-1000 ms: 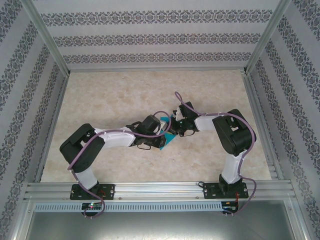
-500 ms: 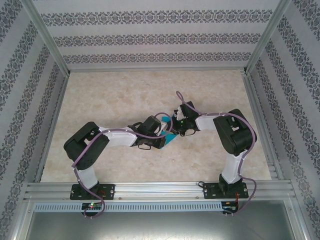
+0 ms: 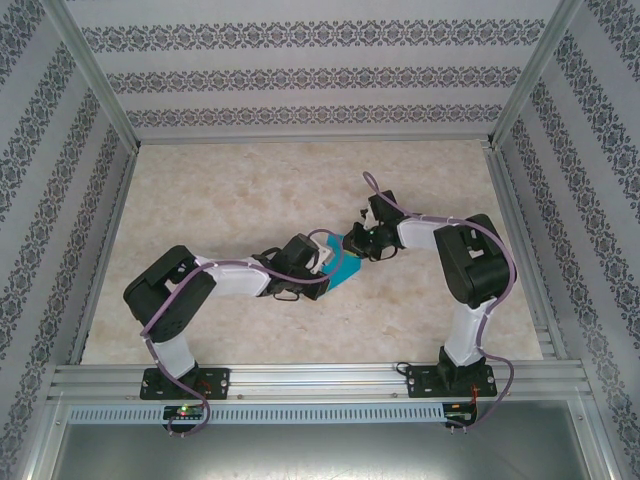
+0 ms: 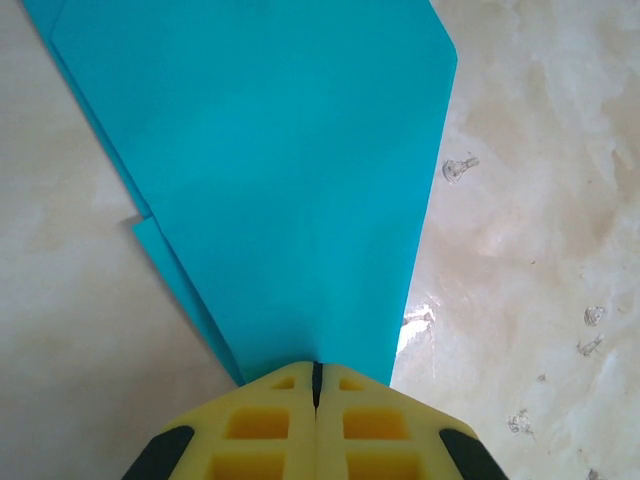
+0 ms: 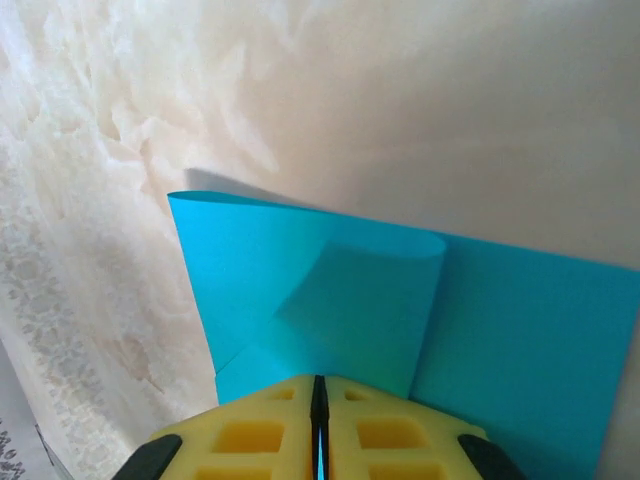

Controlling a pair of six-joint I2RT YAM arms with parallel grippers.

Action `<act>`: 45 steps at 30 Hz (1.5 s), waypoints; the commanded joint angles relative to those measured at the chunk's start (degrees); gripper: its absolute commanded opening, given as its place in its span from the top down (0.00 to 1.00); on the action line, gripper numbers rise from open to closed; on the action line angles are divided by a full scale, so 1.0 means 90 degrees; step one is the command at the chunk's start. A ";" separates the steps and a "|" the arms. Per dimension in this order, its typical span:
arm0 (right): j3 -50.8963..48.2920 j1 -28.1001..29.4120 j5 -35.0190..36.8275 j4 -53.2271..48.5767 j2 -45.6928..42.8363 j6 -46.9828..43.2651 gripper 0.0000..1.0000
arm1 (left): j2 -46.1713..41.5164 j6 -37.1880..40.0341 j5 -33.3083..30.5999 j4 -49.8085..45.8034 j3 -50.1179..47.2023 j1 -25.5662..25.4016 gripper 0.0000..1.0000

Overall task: Fold a paper plane with a square sheet of paper (pick it up from the middle)
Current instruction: Fourth fold the wing at the center of the table.

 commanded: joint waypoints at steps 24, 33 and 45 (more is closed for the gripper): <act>0.1536 -0.0657 0.1091 -0.1172 0.0867 -0.0783 0.89 | 0.0053 0.0147 0.0062 -0.1210 -0.0902 0.0056 0.95; 0.1274 -0.0658 0.0854 -0.0992 -0.0022 -0.0886 0.88 | 0.0041 0.0079 0.0221 -0.1082 -0.0818 0.0057 0.95; -0.0402 0.0453 0.0307 0.0208 -0.1303 0.0180 0.88 | 0.0051 0.0081 0.0281 -0.0899 -0.0764 0.0056 0.94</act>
